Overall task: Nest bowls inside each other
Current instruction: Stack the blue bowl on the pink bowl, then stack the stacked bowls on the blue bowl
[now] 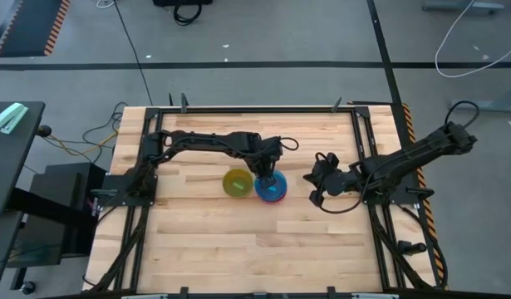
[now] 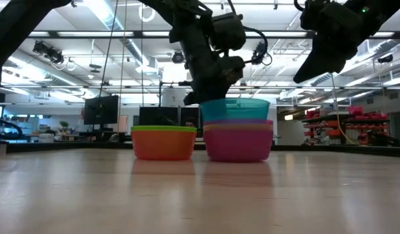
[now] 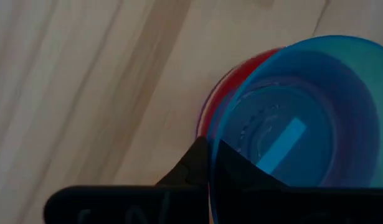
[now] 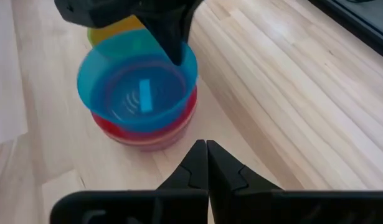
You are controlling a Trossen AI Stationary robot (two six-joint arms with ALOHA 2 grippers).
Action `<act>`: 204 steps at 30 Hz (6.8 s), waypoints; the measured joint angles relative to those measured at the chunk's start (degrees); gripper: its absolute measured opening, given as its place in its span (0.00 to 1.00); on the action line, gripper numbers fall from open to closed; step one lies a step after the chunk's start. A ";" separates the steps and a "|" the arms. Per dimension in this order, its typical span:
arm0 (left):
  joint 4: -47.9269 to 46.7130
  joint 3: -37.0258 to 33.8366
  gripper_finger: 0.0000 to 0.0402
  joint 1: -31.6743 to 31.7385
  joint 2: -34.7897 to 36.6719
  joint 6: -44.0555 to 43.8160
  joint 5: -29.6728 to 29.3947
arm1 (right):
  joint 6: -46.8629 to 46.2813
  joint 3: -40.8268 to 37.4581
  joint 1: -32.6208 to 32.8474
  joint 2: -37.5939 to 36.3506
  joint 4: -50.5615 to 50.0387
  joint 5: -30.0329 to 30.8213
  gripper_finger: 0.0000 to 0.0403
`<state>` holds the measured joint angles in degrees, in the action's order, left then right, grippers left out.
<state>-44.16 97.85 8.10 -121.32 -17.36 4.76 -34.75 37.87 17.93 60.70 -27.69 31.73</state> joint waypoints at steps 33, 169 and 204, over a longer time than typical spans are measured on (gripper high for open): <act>-15.62 13.02 0.26 0.04 -1.50 2.99 5.08 | -3.04 0.01 0.00 1.30 -0.66 -2.90 0.02; 0.19 -29.06 0.20 6.64 11.82 -1.98 2.56 | -7.06 -0.04 3.23 1.32 -2.46 -3.43 0.09; -7.74 -19.70 0.03 6.27 11.33 -1.65 4.09 | -7.55 -0.02 3.23 1.32 -2.44 -3.45 0.08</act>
<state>-51.90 78.15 14.37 -110.00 -19.00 8.86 -42.30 37.85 21.17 62.02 -30.13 28.27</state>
